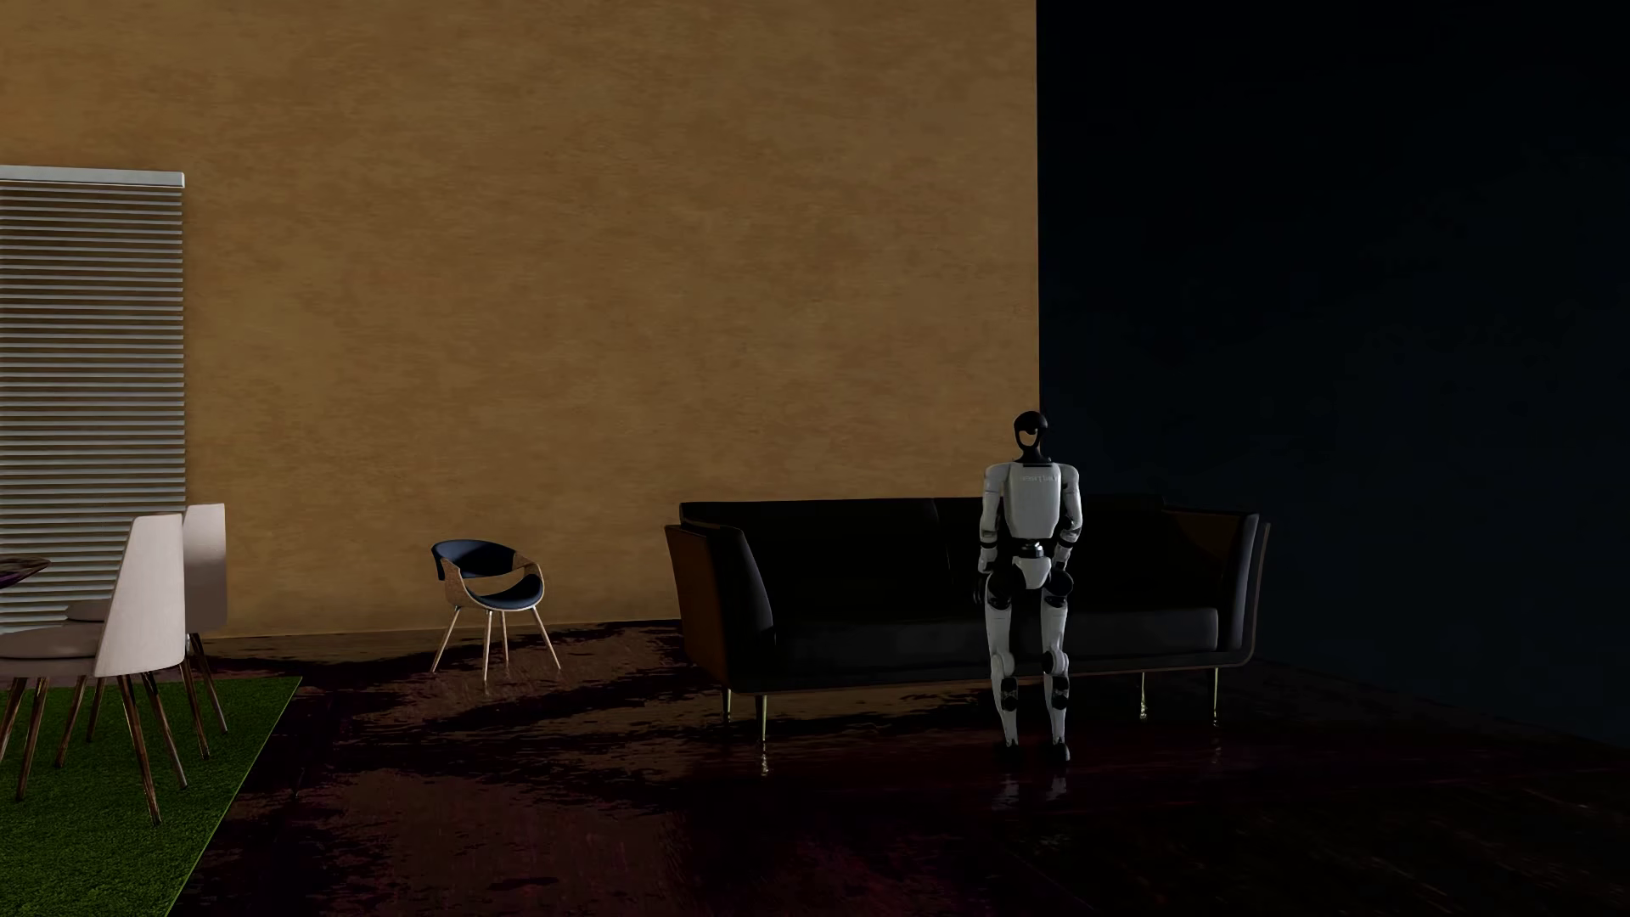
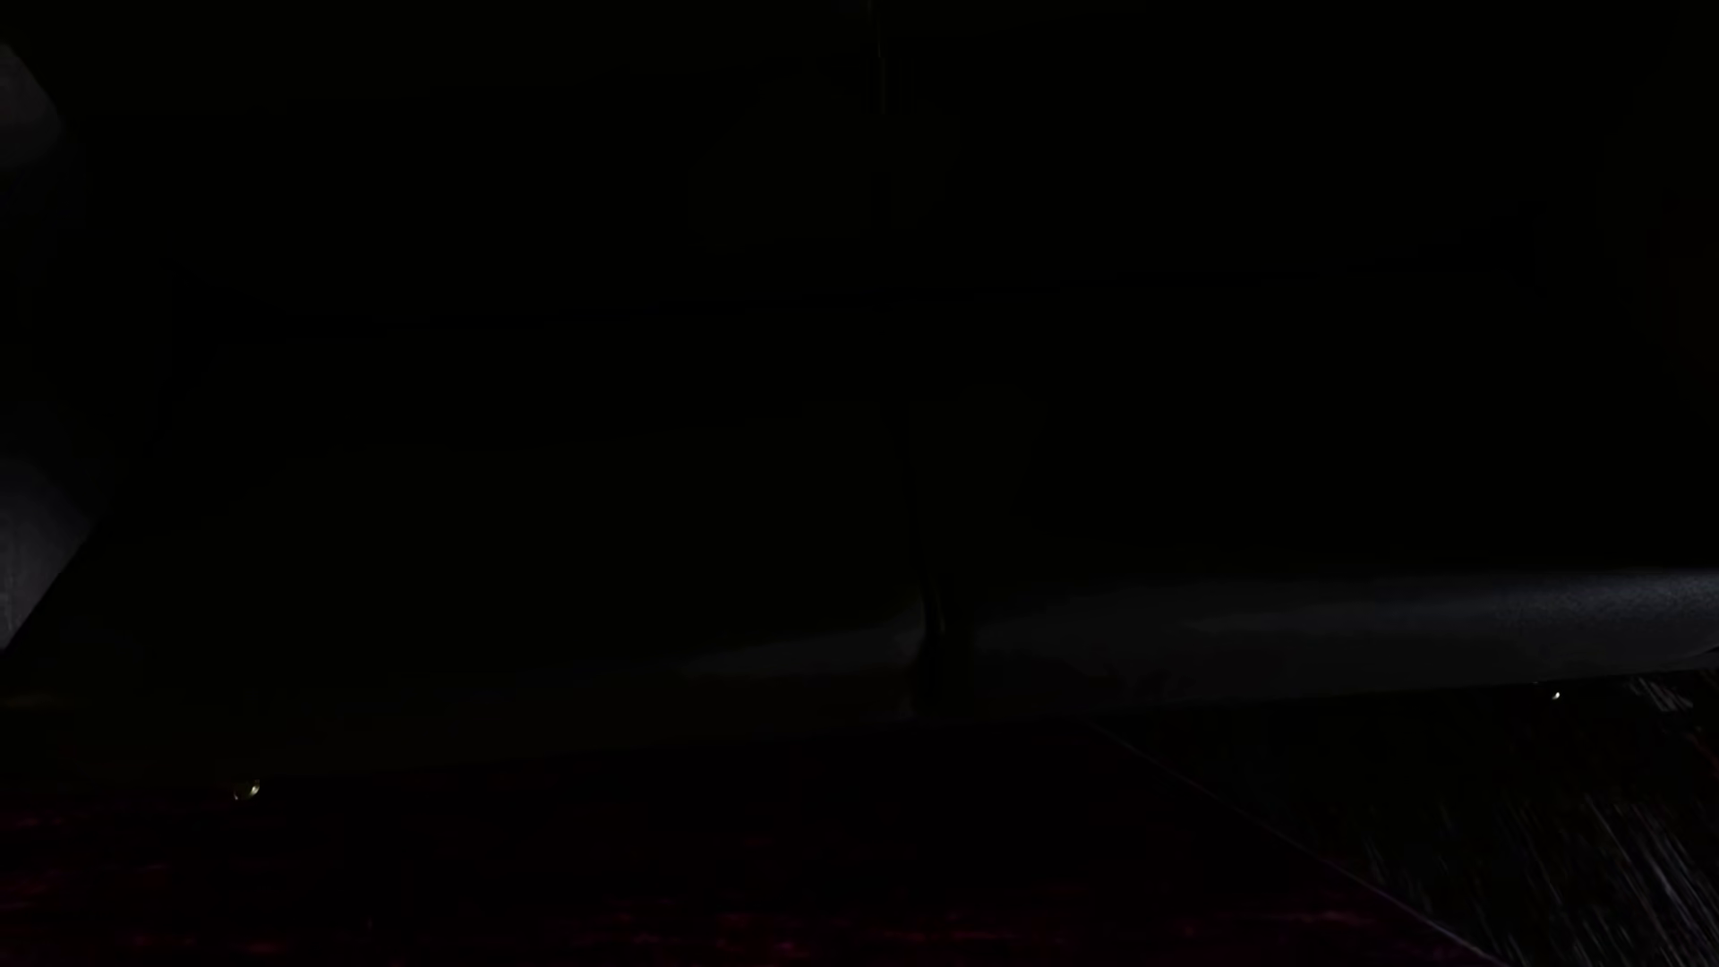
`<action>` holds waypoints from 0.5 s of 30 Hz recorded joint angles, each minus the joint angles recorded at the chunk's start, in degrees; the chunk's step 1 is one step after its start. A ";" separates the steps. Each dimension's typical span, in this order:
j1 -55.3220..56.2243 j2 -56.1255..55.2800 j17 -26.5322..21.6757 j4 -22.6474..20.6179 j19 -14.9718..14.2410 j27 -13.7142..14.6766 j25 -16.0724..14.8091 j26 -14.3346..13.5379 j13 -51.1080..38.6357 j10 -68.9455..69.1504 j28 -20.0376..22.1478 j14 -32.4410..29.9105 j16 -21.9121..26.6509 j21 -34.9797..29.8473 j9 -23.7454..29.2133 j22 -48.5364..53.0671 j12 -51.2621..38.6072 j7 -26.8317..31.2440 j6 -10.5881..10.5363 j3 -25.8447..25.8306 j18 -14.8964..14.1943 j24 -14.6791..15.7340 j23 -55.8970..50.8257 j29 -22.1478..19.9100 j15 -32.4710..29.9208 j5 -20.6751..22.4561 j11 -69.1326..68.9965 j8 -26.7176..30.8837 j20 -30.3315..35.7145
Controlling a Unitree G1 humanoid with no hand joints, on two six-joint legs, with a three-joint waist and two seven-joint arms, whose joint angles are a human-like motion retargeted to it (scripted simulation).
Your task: Head to the sofa
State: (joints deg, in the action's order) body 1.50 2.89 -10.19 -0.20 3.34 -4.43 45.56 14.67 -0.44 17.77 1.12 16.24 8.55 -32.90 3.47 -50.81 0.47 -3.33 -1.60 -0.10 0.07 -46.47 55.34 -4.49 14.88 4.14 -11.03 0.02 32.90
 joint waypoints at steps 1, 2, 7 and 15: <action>-0.02 0.03 0.03 -0.04 -0.02 -0.15 -0.07 -0.21 0.03 0.08 -0.03 0.04 -0.04 0.09 0.00 -0.13 -0.17 0.09 -0.02 0.04 0.05 -0.18 -0.17 -0.10 0.08 -0.03 -0.08 -0.11 -0.04; -0.06 0.12 0.07 -0.08 -0.04 -0.21 -0.18 -0.33 0.07 0.12 -0.01 0.05 -0.14 0.24 0.01 -0.18 -0.31 0.17 -0.04 0.10 0.10 -0.33 -0.33 -0.24 0.13 -0.07 -0.08 -0.19 -0.12; -0.09 0.42 1.02 -0.27 -0.12 -0.99 -1.14 -0.86 0.49 0.31 -0.14 0.11 -0.39 1.82 0.04 -0.26 -0.58 0.52 -0.05 0.15 0.30 -0.06 -0.98 -0.33 0.22 -0.22 0.06 -0.57 -1.77; -0.38 0.58 2.20 -0.26 -0.15 -0.87 -0.22 -1.29 0.78 0.65 -0.67 0.44 -0.57 1.87 0.42 0.18 -0.03 0.26 -0.13 0.06 0.75 -0.76 -0.95 -0.48 0.36 -0.22 -0.34 -0.38 -3.46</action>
State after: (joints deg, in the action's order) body 1.11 3.47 -7.99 -0.45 3.19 -5.31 45.34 13.38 0.34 18.41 0.45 16.68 7.98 -31.03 3.89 -50.63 0.44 -3.07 -1.72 -0.04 0.82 -47.23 54.38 -4.97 15.24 3.92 -11.37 -0.36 29.44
